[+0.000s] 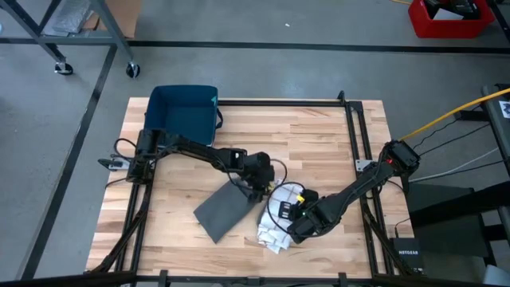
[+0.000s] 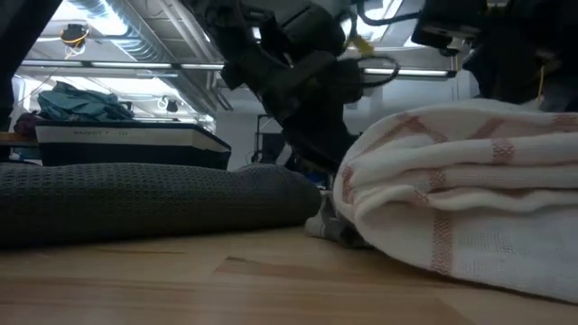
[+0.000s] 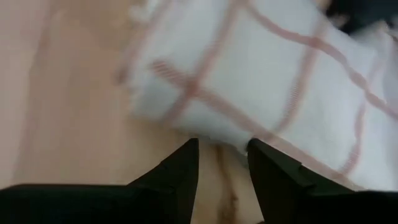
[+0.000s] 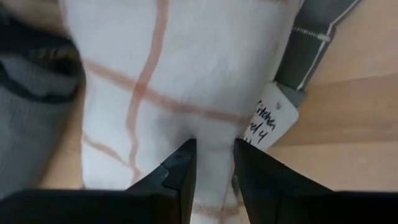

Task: Fold towel
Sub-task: Stack the stacked towels on top of the gray towel

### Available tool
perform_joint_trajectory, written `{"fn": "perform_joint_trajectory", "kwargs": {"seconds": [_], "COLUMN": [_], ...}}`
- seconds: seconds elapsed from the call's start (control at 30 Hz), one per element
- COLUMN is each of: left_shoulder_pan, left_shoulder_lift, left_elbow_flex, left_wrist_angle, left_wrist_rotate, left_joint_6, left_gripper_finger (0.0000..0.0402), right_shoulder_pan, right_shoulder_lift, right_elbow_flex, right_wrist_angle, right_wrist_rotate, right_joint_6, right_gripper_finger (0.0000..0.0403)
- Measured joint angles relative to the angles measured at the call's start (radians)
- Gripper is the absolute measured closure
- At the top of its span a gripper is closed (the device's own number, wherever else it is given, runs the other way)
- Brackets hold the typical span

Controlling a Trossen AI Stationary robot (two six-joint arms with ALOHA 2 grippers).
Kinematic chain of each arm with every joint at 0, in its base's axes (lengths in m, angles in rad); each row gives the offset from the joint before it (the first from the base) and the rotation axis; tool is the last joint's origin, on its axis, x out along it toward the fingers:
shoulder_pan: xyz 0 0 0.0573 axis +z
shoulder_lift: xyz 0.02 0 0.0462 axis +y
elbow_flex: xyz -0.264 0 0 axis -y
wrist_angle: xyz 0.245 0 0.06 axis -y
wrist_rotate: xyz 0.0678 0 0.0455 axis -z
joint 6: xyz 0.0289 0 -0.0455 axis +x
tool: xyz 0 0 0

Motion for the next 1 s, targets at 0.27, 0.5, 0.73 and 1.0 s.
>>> {"fn": "perform_joint_trajectory", "kwargs": {"seconds": [0.27, 0.5, 0.73, 1.0], "left_shoulder_pan": [0.022, -0.027, -0.053, -0.053], "left_shoulder_lift": [0.000, 0.000, 0.000, 0.000], "left_elbow_flex": [0.000, 0.000, 0.000, 0.000], "left_wrist_angle": [-0.028, -0.009, -0.012, -0.013], "left_wrist_rotate": [0.087, 0.091, 0.091, 0.088], "left_joint_6": [-0.132, -0.043, 0.003, 0.003], "left_gripper_finger": [0.0273, 0.0273, 0.0273, 0.0273], "right_shoulder_pan": [-0.012, -0.008, -0.010, -0.010], "right_shoulder_lift": [0.000, 0.000, 0.000, 0.000], "right_elbow_flex": [0.009, 0.009, 0.009, 0.009], "right_wrist_angle": [0.069, 0.055, 0.062, 0.059], "right_wrist_rotate": [-0.041, 0.002, 0.007, -0.068], "right_joint_6": [0.001, -0.029, -0.197, -0.224], "right_gripper_finger": [0.0293, 0.0293, 0.0292, 0.0292]}}
